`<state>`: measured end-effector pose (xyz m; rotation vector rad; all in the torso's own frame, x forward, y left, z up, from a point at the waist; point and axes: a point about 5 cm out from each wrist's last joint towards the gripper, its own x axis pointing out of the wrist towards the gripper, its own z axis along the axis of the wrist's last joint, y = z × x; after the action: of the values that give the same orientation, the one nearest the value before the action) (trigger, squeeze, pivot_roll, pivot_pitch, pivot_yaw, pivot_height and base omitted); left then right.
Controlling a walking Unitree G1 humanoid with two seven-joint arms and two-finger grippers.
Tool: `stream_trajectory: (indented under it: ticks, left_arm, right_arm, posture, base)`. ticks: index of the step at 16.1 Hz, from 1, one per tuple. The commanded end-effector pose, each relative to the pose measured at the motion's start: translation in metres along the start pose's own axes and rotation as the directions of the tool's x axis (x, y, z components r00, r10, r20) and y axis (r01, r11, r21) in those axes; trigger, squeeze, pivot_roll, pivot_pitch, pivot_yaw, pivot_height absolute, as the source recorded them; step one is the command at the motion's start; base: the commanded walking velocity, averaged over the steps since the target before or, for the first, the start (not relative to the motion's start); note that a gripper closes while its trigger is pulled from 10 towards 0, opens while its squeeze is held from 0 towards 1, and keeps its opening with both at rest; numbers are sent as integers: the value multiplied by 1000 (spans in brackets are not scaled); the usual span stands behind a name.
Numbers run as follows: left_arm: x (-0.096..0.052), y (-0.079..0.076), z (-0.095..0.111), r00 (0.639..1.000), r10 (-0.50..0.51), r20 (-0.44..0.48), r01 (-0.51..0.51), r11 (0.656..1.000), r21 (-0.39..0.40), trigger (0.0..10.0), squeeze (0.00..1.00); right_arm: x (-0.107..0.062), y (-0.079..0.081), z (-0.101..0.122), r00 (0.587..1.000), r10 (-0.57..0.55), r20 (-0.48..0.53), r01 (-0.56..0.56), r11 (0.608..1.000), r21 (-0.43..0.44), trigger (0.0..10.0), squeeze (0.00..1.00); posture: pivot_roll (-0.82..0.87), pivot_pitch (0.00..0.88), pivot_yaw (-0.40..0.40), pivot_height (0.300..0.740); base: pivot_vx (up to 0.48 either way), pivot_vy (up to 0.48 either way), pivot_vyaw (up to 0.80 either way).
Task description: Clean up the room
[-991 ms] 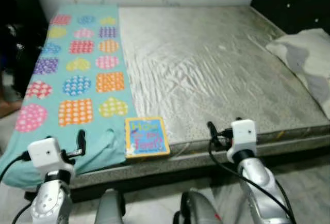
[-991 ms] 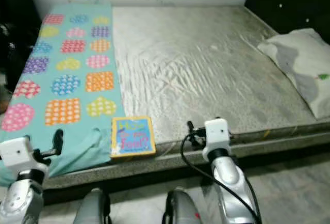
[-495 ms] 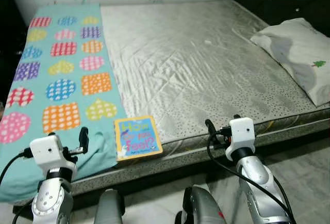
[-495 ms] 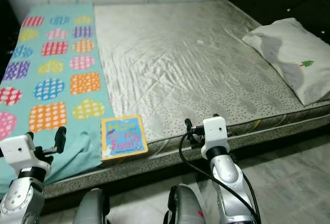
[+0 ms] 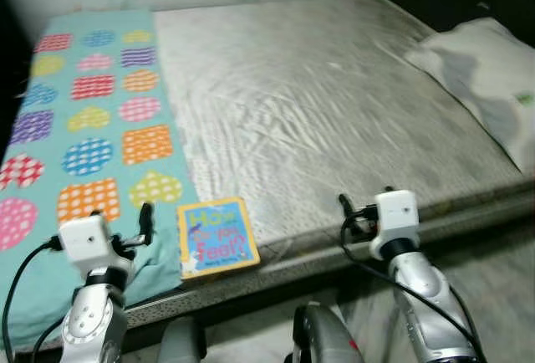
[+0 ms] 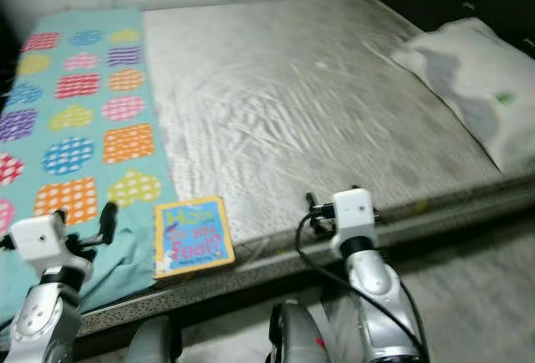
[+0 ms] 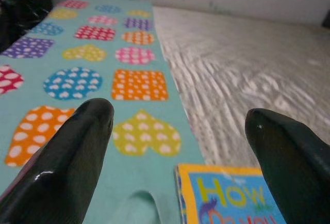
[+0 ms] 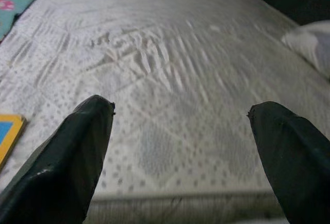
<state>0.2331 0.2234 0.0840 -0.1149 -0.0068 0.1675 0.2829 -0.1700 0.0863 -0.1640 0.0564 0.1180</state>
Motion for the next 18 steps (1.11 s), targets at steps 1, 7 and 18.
stream_trajectory:
  ticks: [1, 7, 18]
  left_arm:
    - [-2, 6, -2, 1000, 16, -14, -16, 1000, 12, 10000, 0]
    - [-1, 2, -1, 1000, -19, -14, 19, 1000, 13, 10000, 0]
    - [1, 2, -4, 1000, -10, -24, 10, 1000, -6, 10000, 0]
  right_arm:
    - [1, 4, 1, 1000, 14, 6, -14, 1000, 6, 10000, 0]
    - [3, 4, 1, 1000, 17, 8, -17, 1000, 3, 10000, 0]
    - [4, 6, 1, 999, 34, 18, -34, 999, -17, 10000, 0]
  posture:
    - [-75, 111, -36, 620]
    - [-76, 110, -33, 620]
    - [-77, 101, -36, 620]
  base:
    - [0, 0, 0]
    - [457, 0, 0]
    - [175, 0, 0]
